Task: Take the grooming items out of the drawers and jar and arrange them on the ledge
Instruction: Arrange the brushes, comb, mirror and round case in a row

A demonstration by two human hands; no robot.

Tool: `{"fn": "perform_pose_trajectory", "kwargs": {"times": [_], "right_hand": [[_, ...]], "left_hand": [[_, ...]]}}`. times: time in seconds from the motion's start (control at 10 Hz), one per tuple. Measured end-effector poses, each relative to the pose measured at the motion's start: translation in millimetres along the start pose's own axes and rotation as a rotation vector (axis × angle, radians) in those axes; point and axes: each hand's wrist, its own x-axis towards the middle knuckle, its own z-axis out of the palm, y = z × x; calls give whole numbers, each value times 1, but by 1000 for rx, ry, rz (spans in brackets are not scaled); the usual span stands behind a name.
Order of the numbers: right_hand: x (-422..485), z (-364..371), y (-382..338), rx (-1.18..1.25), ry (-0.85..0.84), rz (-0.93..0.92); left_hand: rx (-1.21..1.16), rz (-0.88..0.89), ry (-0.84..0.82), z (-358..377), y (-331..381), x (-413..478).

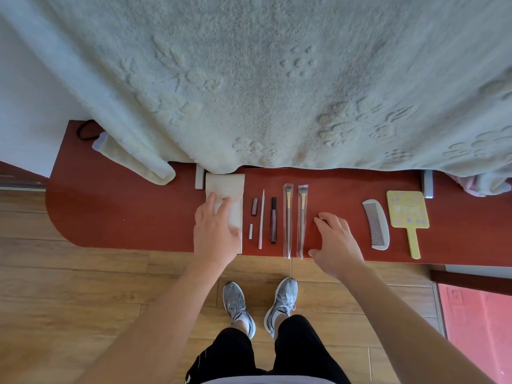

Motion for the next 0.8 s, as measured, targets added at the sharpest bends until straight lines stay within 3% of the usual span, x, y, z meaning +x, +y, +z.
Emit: {"fn": "perform_pose_trajectory", "kwargs": {"times": [0.8], "right_hand": [[-2,1,-3,3,26,14]], "left_hand": [[-2,29,3,0,-5,3]]}}
